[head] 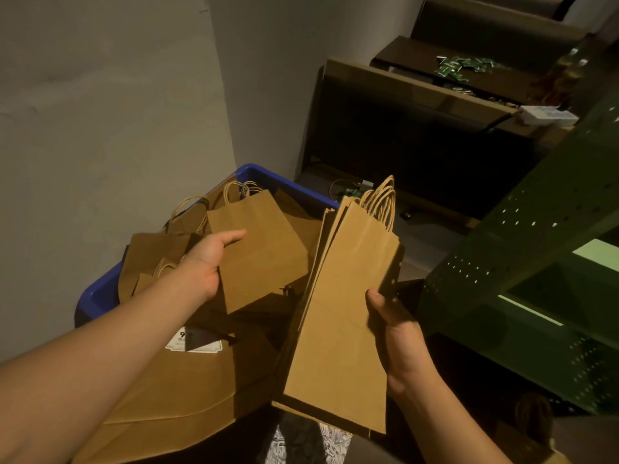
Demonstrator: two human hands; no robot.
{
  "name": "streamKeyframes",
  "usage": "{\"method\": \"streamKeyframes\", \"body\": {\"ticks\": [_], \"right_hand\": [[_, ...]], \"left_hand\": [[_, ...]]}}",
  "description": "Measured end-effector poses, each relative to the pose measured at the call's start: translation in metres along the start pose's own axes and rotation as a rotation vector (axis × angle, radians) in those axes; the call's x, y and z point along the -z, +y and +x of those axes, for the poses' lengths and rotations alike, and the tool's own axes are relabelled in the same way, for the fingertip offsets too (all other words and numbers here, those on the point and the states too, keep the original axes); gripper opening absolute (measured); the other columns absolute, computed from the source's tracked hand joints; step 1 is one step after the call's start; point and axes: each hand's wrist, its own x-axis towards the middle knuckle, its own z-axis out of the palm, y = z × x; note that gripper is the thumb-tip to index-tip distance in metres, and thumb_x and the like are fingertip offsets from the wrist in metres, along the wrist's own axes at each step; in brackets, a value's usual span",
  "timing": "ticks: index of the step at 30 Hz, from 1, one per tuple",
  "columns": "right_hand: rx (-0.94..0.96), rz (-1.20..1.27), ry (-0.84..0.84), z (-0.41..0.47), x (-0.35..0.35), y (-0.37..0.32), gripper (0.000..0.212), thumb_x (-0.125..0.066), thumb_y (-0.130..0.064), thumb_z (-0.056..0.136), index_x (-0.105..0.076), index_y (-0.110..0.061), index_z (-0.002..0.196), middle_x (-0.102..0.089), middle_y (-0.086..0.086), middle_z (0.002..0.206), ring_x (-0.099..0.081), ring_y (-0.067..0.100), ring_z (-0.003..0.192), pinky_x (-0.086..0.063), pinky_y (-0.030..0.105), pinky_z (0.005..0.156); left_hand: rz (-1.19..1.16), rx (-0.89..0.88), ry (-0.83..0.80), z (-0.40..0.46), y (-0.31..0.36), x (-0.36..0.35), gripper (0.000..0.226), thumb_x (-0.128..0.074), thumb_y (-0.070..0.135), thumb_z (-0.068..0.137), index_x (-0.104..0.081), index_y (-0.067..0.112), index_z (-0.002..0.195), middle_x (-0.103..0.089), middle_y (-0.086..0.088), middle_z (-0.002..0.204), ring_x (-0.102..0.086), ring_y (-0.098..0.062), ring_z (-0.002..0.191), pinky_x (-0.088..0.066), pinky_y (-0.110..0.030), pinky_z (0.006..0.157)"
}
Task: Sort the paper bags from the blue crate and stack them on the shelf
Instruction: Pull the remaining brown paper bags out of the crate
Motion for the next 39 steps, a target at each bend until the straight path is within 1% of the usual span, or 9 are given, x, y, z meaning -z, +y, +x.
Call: {"method": "streamKeyframes", "body": {"ticks": [6,11,14,19,24,27,30,34,39], "right_hand": [[0.087,0.028,0.037,-0.002,0.008,-0.004,0.020,-0.056,-0.021,0.096,-0.062,-0.007,0.108,-0.072,0.003,0.071,-0.072,0.017,0.064,-0.048,0.038,0.068],[0.025,-0.021,0.104,-0.008,0.018,-0.006,0.037,-0.059,-0.026,0.092,-0.064,0.002,0.116,-0.075,0.019,0.090,-0.074,0.033,0.079,-0.057,0.042,0.069],[0.022,-0.062,0.155,-0.010,0.022,-0.007,0.047,-0.065,-0.030,0.078,-0.067,0.005,0.109,-0.074,0.021,0.089,-0.073,0.036,0.079,-0.055,0.044,0.074],[0.035,-0.053,0.171,-0.012,0.030,-0.010,0.030,-0.061,-0.026,0.090,-0.068,0.003,0.095,-0.073,0.014,0.073,-0.073,0.027,0.061,-0.049,0.038,0.064],[0.016,-0.043,0.183,-0.011,0.029,-0.008,0.036,-0.065,-0.029,0.082,-0.067,0.002,0.100,-0.074,0.016,0.077,-0.073,0.029,0.065,-0.050,0.040,0.066],[0.012,-0.046,0.189,-0.010,0.029,-0.007,0.046,-0.067,-0.032,0.074,-0.068,0.003,0.105,-0.074,0.017,0.081,-0.074,0.031,0.070,-0.052,0.041,0.068],[0.016,-0.046,0.181,-0.011,0.031,-0.006,0.048,-0.069,-0.032,0.073,-0.069,0.004,0.104,-0.073,0.018,0.081,-0.073,0.032,0.070,-0.053,0.041,0.069],[0.029,-0.064,0.164,-0.014,0.030,-0.010,0.040,-0.071,-0.031,0.072,-0.071,0.003,0.092,-0.072,0.017,0.077,-0.071,0.031,0.067,-0.053,0.040,0.068],[0.129,-0.104,0.147,-0.015,0.016,-0.022,0.034,-0.069,-0.027,0.078,-0.068,-0.001,0.099,-0.076,0.005,0.080,-0.070,0.021,0.082,-0.047,0.034,0.076]], "left_hand": [[-0.093,0.090,-0.061,0.025,-0.026,-0.022,0.035,-0.069,0.026,0.097,-0.061,0.015,0.129,-0.072,-0.017,0.119,-0.067,-0.038,0.111,-0.051,-0.053,0.097],[-0.198,0.189,0.020,0.052,-0.042,-0.035,0.038,-0.070,0.027,0.097,-0.058,0.013,0.130,-0.072,-0.020,0.119,-0.068,-0.041,0.108,-0.054,-0.054,0.094],[-0.266,0.217,-0.009,0.062,-0.050,-0.046,0.049,-0.072,0.032,0.095,-0.053,0.011,0.135,-0.068,-0.024,0.125,-0.067,-0.042,0.113,-0.050,-0.054,0.104],[-0.309,0.248,-0.003,0.069,-0.054,-0.058,0.071,-0.074,0.030,0.092,-0.040,0.017,0.153,-0.047,-0.026,0.152,-0.048,-0.041,0.140,-0.035,-0.056,0.119],[-0.362,0.233,0.023,0.076,-0.055,-0.067,0.061,-0.076,0.027,0.090,-0.046,0.013,0.141,-0.055,-0.025,0.141,-0.054,-0.042,0.131,-0.039,-0.057,0.116],[-0.357,0.238,0.032,0.075,-0.057,-0.070,0.070,-0.078,0.037,0.086,-0.045,0.017,0.145,-0.057,-0.024,0.140,-0.055,-0.043,0.130,-0.037,-0.060,0.116],[-0.336,0.207,0.034,0.071,-0.058,-0.072,0.043,-0.072,0.033,0.094,-0.055,0.014,0.129,-0.065,-0.022,0.121,-0.062,-0.042,0.117,-0.043,-0.058,0.112],[-0.282,0.178,0.028,0.058,-0.055,-0.068,0.012,-0.066,0.016,0.100,-0.058,0.013,0.107,-0.067,-0.021,0.118,-0.065,-0.038,0.105,-0.052,-0.052,0.101],[-0.090,0.056,0.040,0.035,-0.034,-0.051,0.041,-0.067,0.009,0.097,-0.054,0.017,0.135,-0.069,-0.018,0.121,-0.068,-0.037,0.106,-0.058,-0.051,0.079]]}}
